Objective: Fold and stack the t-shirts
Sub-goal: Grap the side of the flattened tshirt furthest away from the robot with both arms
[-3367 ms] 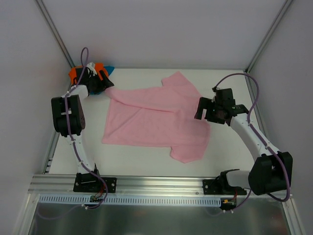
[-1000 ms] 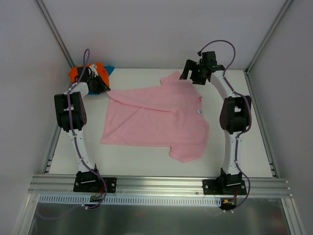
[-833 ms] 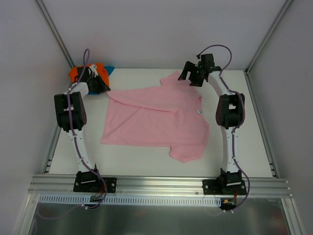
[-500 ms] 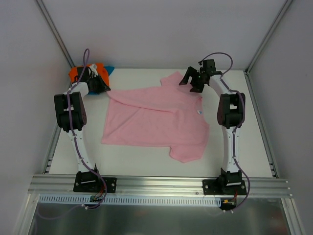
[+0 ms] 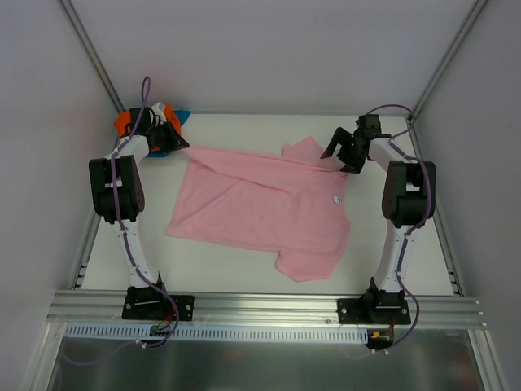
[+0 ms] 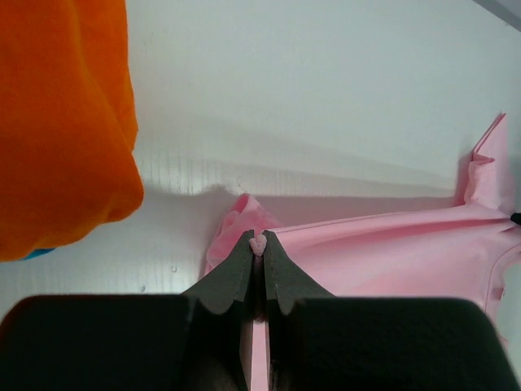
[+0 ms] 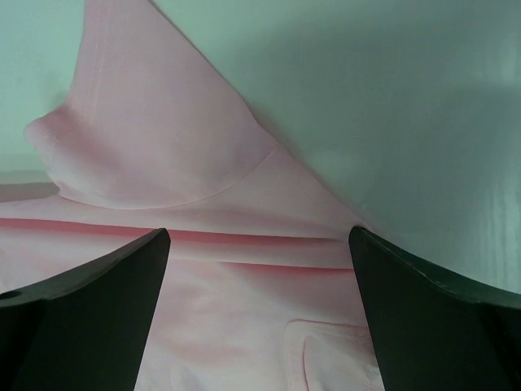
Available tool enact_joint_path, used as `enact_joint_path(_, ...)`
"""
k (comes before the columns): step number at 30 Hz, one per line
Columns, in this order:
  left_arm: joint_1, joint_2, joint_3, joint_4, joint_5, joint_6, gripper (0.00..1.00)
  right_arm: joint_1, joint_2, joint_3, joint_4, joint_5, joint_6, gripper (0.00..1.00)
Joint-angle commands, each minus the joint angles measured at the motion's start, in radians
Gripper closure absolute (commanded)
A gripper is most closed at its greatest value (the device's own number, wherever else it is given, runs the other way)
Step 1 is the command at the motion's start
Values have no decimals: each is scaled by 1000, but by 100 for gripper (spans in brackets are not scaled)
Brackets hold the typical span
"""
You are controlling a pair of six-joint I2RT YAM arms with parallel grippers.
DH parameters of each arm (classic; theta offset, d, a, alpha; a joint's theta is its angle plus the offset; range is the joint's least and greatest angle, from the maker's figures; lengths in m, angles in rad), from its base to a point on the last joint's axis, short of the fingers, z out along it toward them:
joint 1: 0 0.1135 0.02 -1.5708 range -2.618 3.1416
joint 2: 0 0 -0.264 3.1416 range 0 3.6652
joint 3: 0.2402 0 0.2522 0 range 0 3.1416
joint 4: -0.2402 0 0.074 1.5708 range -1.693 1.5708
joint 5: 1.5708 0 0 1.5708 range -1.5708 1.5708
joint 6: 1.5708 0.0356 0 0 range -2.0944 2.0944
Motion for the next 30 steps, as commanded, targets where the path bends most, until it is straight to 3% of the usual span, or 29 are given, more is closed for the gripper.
enact_joint_path(1, 15, -69, -19, 29, 2, -10, 100, -19, -69, -71, 4, 87, -13, 0)
enact_joint_path(5, 13, -66, -34, 35, 16, -23, 100, -19, -48, -30, 41, 0, -4, 1)
enact_joint_path(12, 6, -62, -54, 35, 23, -30, 100, -19, 167, 323, -11, -183, 13, 0)
enact_joint_path(23, -22, -54, -45, 26, 26, -27, 100, -20, 362, 591, -45, -266, 68, 1)
enact_joint_path(30, -36, -60, -21, 4, 20, -10, 100, -19, 434, 601, 6, -307, 125, 1)
